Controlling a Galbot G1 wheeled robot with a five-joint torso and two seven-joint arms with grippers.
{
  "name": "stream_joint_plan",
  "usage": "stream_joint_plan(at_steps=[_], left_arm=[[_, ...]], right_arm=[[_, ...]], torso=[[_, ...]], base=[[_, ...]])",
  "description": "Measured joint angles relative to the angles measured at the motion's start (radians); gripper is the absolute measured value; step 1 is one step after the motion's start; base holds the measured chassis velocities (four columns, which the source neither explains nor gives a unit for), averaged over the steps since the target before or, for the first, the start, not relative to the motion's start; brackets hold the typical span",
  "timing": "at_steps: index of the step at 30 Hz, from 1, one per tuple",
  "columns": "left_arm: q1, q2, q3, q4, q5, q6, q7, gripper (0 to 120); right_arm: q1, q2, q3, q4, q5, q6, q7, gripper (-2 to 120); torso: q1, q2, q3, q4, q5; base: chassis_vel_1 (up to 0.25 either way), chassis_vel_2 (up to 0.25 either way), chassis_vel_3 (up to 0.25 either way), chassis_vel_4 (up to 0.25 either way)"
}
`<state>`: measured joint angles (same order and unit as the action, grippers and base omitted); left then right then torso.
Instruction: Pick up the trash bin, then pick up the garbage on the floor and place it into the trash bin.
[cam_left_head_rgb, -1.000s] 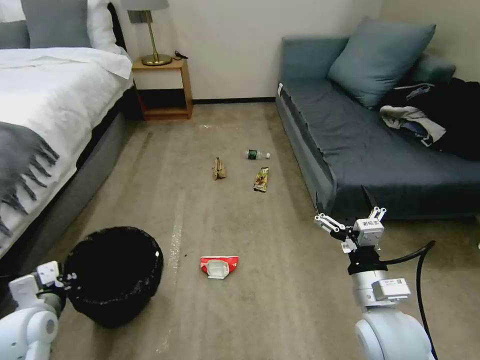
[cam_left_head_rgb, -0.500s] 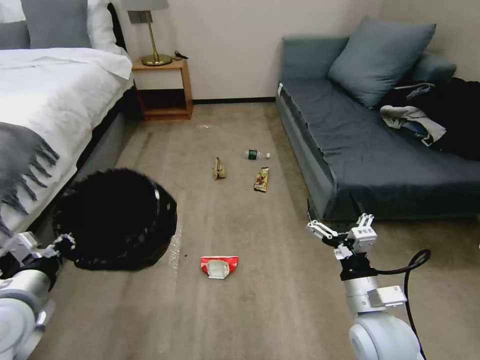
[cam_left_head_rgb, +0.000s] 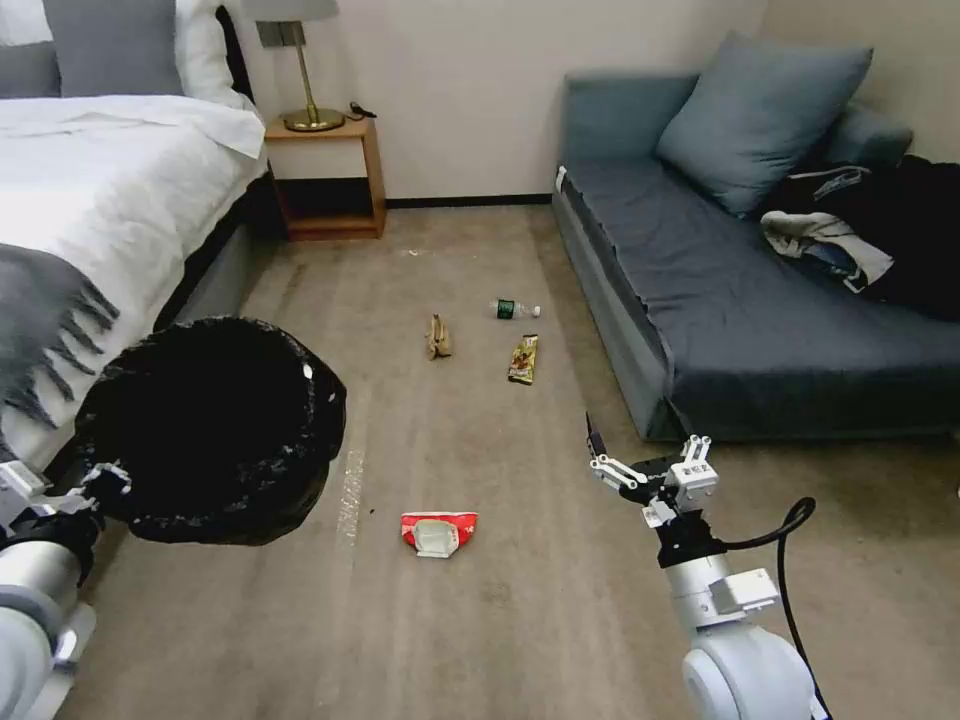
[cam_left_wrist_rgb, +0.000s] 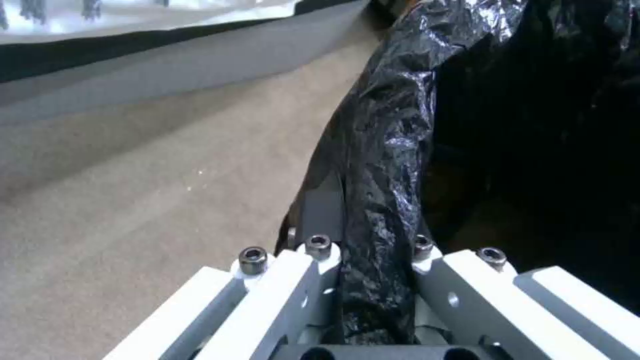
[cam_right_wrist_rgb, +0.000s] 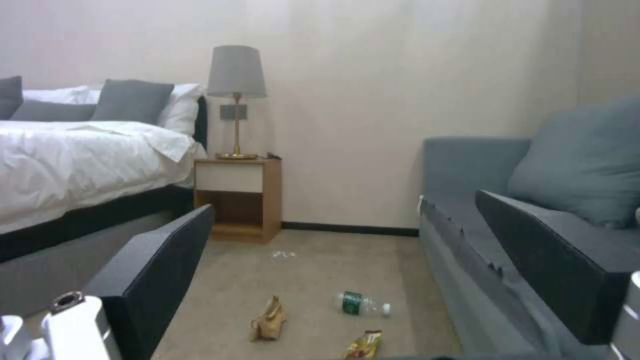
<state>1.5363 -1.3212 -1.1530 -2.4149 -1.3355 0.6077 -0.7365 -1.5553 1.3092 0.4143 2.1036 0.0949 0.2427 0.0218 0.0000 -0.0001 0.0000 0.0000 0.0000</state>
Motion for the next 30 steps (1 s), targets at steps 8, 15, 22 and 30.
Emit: stream_joint_plan(at_steps=[8,15,22,30], left_arm=[[-0.004,0.004,-0.013,0.019,0.008,0.003,-0.008,4],[-0.003,0.008,0.008,0.092,0.123,-0.029,-0.013,4],[0.014,0.001,0.100,0.186,0.396,-0.146,0.030,4],[0.013,0.005,0.107,0.189,0.414,-0.149,0.042,4]], right_arm=[[-0.001,-0.006,0.007,0.000,0.001,0.004,-0.011,100],[-0.003,-0.007,0.012,0.000,0.001,0.019,-0.025,100],[-0.004,-0.005,0.011,0.001,-0.001,0.024,-0.034,100],[-0.004,-0.006,0.012,0.003,-0.001,0.028,-0.037,100]], torso=[[0.000,0.000,0.000,-0.0001,0.0000],[0.000,0.000,0.000,0.0000,0.0000],[0.000,0.000,0.000,0.0001,-0.0003],[0.000,0.000,0.000,0.0000,0.0000]], base=[[0.000,0.000,0.000,0.000],[0.000,0.000,0.000,0.000],[-0.011,0.016,0.009,-0.010],[-0.080,0.077,0.087,-0.074]])
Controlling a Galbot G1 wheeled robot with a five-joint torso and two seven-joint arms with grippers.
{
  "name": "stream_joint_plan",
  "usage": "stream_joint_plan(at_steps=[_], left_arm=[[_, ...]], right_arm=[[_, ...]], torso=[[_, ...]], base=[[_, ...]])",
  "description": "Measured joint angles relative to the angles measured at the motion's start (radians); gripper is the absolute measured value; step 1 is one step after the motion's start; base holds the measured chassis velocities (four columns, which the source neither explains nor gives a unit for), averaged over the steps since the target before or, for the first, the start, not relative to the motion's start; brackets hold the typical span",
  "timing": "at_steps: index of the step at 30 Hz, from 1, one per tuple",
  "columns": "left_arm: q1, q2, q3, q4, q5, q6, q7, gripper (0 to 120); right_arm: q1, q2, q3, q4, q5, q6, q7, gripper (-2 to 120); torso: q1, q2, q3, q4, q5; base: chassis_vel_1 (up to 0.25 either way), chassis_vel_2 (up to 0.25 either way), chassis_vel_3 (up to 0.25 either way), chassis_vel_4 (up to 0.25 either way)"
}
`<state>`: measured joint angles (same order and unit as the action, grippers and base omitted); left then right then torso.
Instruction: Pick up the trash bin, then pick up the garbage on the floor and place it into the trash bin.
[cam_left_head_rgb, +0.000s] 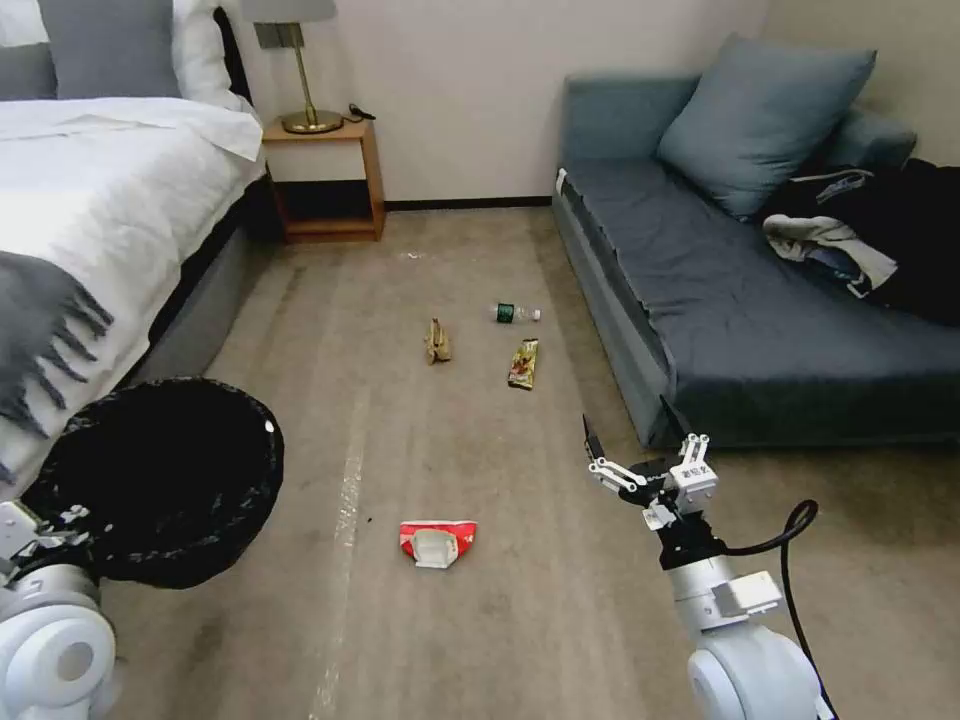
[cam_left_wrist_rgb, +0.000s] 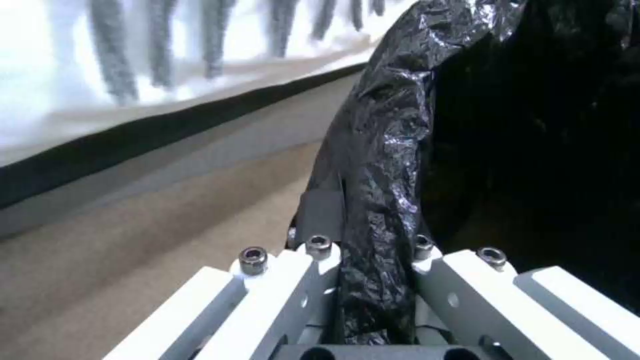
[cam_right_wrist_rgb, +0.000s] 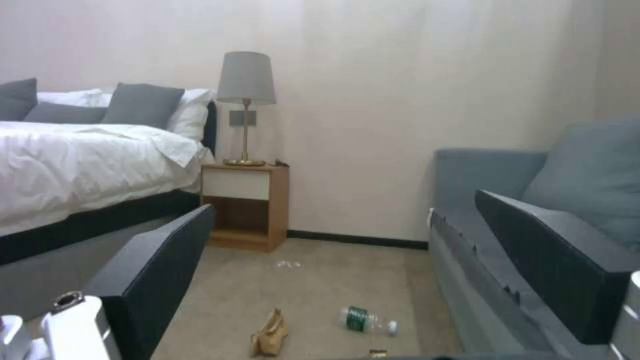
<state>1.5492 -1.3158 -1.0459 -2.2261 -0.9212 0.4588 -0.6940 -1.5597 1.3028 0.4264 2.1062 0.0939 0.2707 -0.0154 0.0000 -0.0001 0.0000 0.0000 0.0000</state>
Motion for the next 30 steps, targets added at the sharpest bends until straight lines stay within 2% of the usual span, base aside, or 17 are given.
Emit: stream_joint_plan(at_steps=[14,19,21,25,30], left_arm=[[-0.015,0.010,-0.002,0.017,-0.016,0.019,0.000,4],[-0.024,0.014,-0.002,0.039,-0.015,0.022,0.000,4],[-0.028,0.015,-0.001,0.053,-0.014,0.023,0.000,4],[-0.031,0.016,-0.001,0.061,-0.012,0.024,0.000,4],[-0.032,0.019,-0.005,0.075,-0.004,0.027,0.006,4]], right_arm=[[0.017,-0.012,-0.024,-0.029,-0.004,0.004,-0.006,100],[0.033,-0.056,-0.073,-0.047,0.015,-0.012,-0.007,100],[0.049,-0.099,-0.129,-0.063,0.053,-0.030,-0.008,100],[0.066,-0.136,-0.180,-0.076,0.097,-0.052,-0.008,100],[0.157,-0.210,-0.330,-0.162,0.165,-0.077,-0.013,100]], torso=[[0.000,0.000,0.000,0.0000,0.0000],[0.000,0.000,0.000,0.0000,0.0000],[0.000,0.000,0.000,0.0000,-0.0001],[0.000,0.000,0.000,0.0000,-0.0001],[0.000,0.000,0.000,-0.0001,-0.0001]], base=[[-0.065,0.063,0.063,-0.062],[-0.071,0.066,0.065,-0.068],[-0.077,0.087,0.088,-0.088],[-0.068,0.077,0.096,-0.091],[-0.090,0.082,0.086,-0.088]])
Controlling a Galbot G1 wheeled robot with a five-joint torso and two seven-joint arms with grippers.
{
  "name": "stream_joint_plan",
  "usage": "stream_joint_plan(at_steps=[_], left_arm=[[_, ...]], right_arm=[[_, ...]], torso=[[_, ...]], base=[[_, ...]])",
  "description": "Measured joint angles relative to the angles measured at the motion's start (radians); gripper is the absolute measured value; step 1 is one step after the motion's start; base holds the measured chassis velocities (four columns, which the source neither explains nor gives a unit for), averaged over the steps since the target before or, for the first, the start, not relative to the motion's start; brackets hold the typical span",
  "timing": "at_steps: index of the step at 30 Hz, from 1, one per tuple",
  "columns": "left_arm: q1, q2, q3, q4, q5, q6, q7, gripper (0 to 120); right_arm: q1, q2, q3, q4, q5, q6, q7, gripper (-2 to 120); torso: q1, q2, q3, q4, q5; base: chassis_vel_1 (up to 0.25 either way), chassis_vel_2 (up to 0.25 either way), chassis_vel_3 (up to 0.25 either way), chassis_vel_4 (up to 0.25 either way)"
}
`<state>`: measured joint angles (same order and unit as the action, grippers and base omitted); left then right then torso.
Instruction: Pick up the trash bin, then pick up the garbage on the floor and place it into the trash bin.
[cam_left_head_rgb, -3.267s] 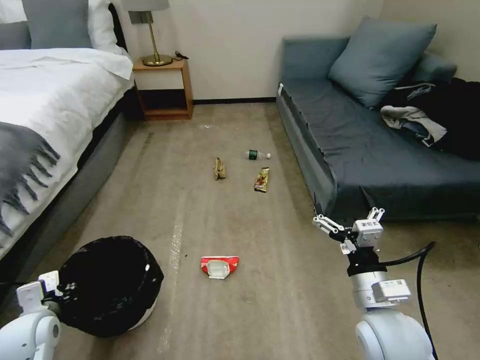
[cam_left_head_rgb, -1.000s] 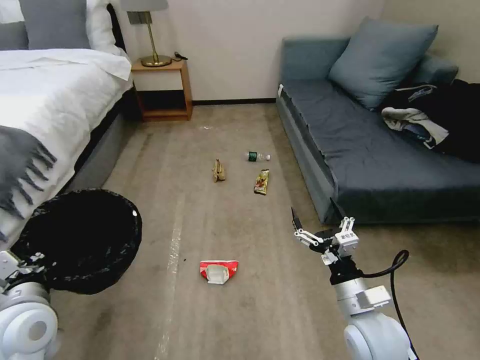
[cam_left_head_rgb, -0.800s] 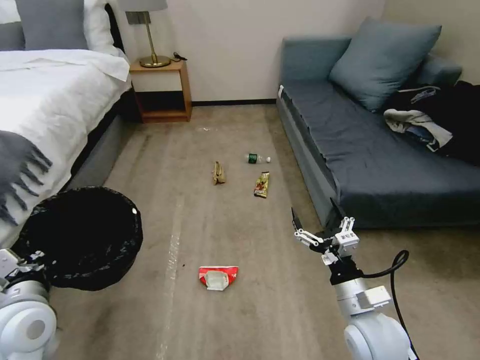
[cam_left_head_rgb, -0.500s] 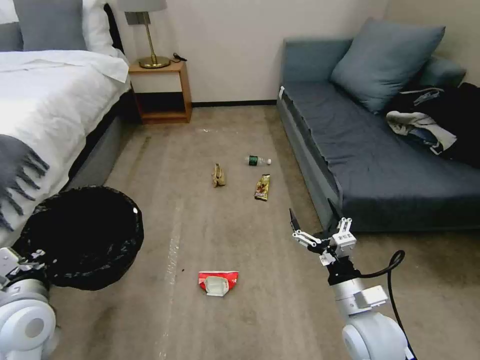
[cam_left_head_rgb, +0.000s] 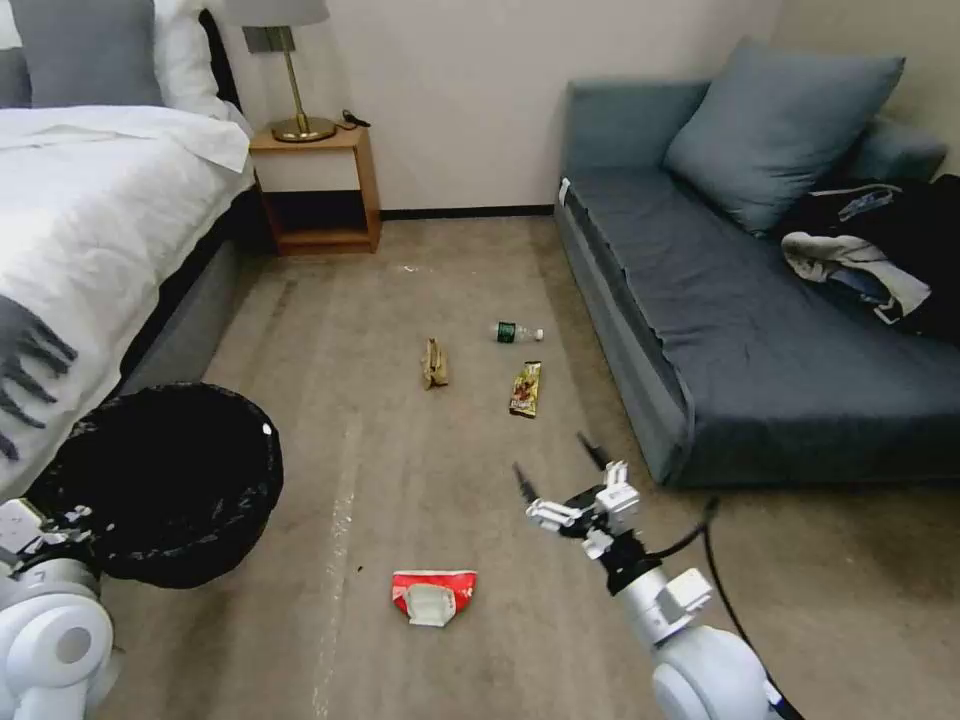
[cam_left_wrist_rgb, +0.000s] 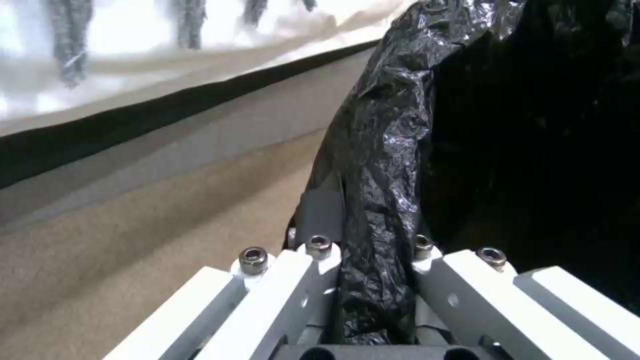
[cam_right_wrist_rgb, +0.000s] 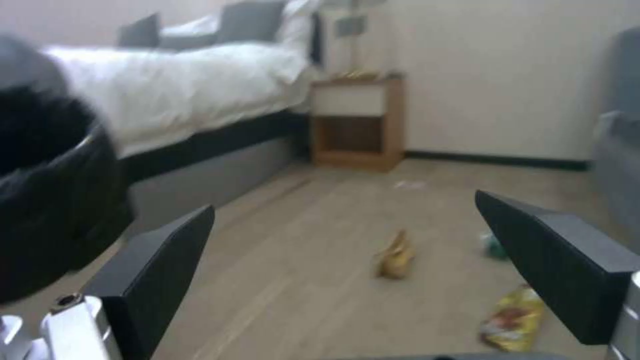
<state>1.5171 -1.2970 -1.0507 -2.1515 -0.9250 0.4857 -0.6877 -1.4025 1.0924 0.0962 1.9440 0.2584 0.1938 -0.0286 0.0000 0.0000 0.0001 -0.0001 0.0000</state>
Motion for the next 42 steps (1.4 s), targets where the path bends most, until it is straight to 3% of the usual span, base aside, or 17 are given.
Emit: stream_joint_plan(at_steps=[7,9,12,14,18,24,32,34,42], left_arm=[[-0.008,0.000,-0.001,0.009,0.016,0.004,0.004,4],[-0.014,-0.004,0.000,0.009,0.023,0.012,0.005,4],[-0.014,-0.009,0.001,0.007,0.030,0.016,0.005,4],[-0.014,-0.016,0.004,-0.003,0.042,0.018,0.005,4],[-0.017,-0.019,0.005,-0.013,0.050,0.020,0.006,4],[-0.019,-0.029,0.005,-0.036,0.054,0.024,0.008,4],[-0.015,-0.030,0.002,-0.042,0.057,0.025,0.010,4],[-0.015,-0.030,0.002,-0.042,0.057,0.025,0.010,4],[0.001,-0.033,-0.001,-0.052,0.056,0.024,0.010,4]], right_arm=[[0.194,-0.057,-0.191,-0.178,-0.039,-0.055,-0.088,100],[0.310,-0.065,-0.297,-0.256,-0.049,-0.135,-0.121,100],[0.365,-0.066,-0.356,-0.291,-0.037,-0.211,-0.158,100],[0.428,-0.064,-0.417,-0.334,-0.021,-0.302,-0.238,100],[0.496,-0.063,-0.486,-0.381,-0.017,-0.358,-0.288,100],[0.570,-0.026,-0.608,-0.475,-0.019,-0.426,-0.264,100],[0.595,0.067,-0.638,-0.551,0.016,-0.584,-0.182,100],[0.595,0.068,-0.639,-0.553,0.015,-0.587,-0.181,100],[0.578,0.092,-0.631,-0.547,0.017,-0.663,-0.173,76]], torso=[[0.000,0.000,0.000,0.0002,0.0000],[0.000,0.000,0.000,0.0003,0.0001],[0.000,0.000,0.000,0.0003,0.0000],[0.000,0.000,0.000,0.0003,0.0000],[0.000,0.000,0.000,0.0002,-0.0002],[0.000,0.000,0.000,0.0001,0.0000],[0.000,0.000,0.000,0.0002,0.0000],[0.000,0.000,0.000,0.0003,0.0000],[0.000,0.000,0.000,0.0001,-0.0001]], base=[[-0.037,0.044,0.024,-0.034],[0.000,0.000,0.000,0.000],[0.000,0.000,0.000,0.000],[0.000,0.000,0.000,0.000],[0.000,0.000,0.000,0.000],[0.000,0.000,0.000,0.000],[0.000,0.000,0.000,0.000],[0.000,0.000,0.000,0.000],[0.000,0.000,0.000,0.000]])
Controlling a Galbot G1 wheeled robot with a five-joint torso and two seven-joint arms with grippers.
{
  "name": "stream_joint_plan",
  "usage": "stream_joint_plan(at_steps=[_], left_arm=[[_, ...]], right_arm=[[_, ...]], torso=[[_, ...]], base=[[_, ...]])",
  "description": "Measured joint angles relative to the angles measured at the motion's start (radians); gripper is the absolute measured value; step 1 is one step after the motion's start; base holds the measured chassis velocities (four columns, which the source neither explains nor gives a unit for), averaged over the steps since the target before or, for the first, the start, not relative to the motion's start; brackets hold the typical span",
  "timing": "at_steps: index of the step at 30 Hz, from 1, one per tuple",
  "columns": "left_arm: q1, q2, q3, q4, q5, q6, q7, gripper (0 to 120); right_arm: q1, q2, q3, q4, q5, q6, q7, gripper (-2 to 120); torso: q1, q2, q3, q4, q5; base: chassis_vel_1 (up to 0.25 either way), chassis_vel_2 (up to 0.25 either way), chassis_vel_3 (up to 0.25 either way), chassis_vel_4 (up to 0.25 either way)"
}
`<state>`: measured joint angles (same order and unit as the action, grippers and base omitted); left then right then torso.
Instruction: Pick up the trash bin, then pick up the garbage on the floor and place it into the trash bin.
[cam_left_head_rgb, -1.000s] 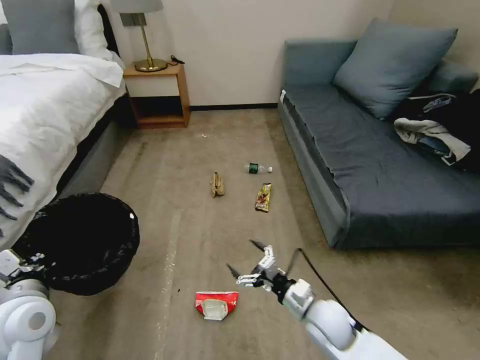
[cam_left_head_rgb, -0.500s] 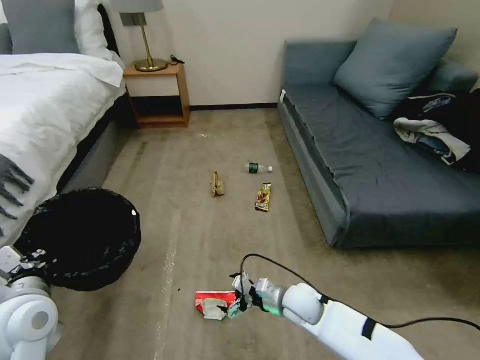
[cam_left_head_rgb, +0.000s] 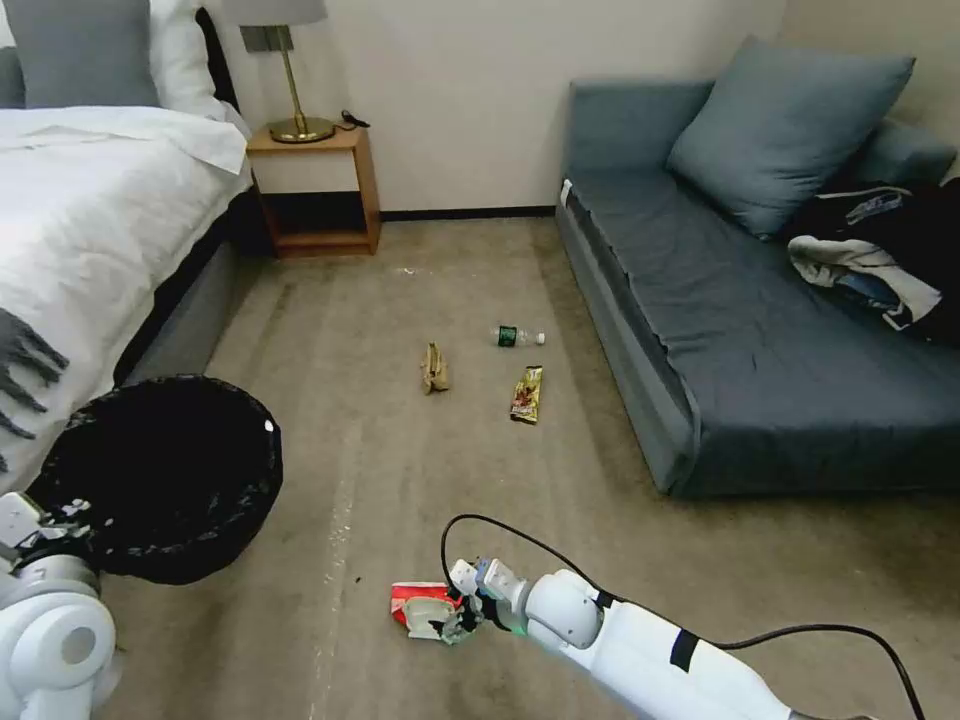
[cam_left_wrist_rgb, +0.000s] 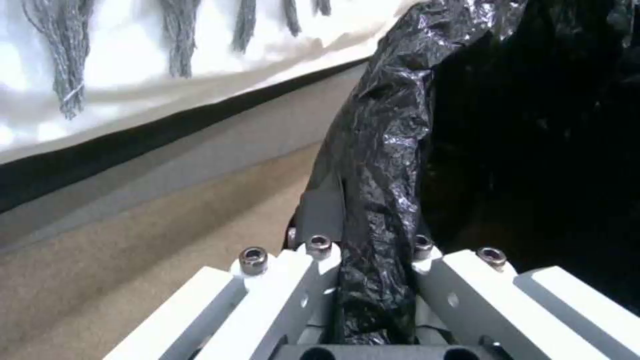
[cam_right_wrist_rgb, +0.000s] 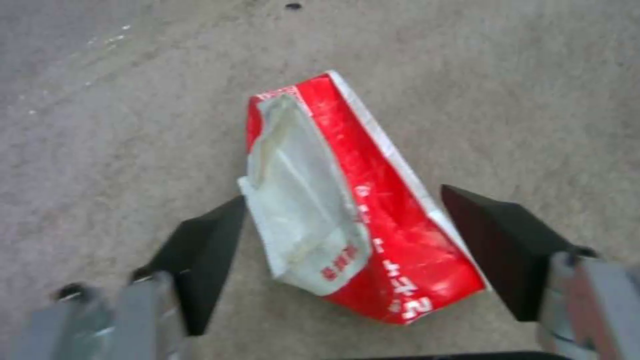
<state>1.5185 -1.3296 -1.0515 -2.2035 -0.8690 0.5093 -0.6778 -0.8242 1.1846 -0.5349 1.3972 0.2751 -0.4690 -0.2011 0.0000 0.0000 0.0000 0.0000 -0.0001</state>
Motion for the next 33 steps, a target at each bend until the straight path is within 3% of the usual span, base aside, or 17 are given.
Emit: stream_joint_plan(at_steps=[3,15,17,21,27,30,33], left_arm=[[0.003,-0.001,-0.001,0.000,-0.006,-0.001,0.000,4],[0.000,0.002,-0.003,-0.004,-0.017,-0.002,0.000,4],[0.001,0.003,-0.007,-0.005,-0.035,-0.001,0.000,4],[0.002,0.003,-0.009,-0.005,-0.040,-0.001,0.000,4],[0.002,0.000,-0.008,-0.005,-0.040,0.000,0.000,4],[0.003,0.000,-0.005,-0.005,-0.040,0.000,0.000,4],[0.006,0.000,0.006,-0.001,-0.039,0.004,0.001,4]], right_arm=[[-0.013,0.009,0.011,-0.003,0.005,-0.004,0.004,61],[-0.026,0.012,0.016,0.001,0.036,-0.005,0.080,22],[-0.037,0.014,0.018,0.001,0.035,-0.014,0.078,10],[-0.046,0.012,0.022,0.005,0.025,-0.023,0.052,0],[-0.057,0.014,0.039,0.005,0.017,-0.011,0.052,0],[-0.066,0.016,0.081,0.019,0.003,0.044,0.071,0],[-0.073,0.016,0.181,0.069,-0.009,0.181,0.088,0]], torso=[[0.000,0.000,0.000,0.0000,0.0000],[0.000,0.000,0.000,0.0000,0.0001],[0.000,0.000,0.000,0.0001,0.0002],[0.000,0.000,0.000,0.0000,0.0002],[0.000,0.000,0.000,0.0000,0.0002],[0.000,0.000,0.000,0.0000,0.0002],[0.000,0.000,0.000,0.0000,0.0002]], base=[[0.000,0.000,0.000,0.000],[0.000,0.000,0.000,0.000],[0.000,0.000,0.000,0.000],[0.000,0.000,0.000,0.000],[0.000,0.000,0.000,0.000],[0.000,0.000,0.000,0.000],[0.000,0.000,0.000,0.000]])
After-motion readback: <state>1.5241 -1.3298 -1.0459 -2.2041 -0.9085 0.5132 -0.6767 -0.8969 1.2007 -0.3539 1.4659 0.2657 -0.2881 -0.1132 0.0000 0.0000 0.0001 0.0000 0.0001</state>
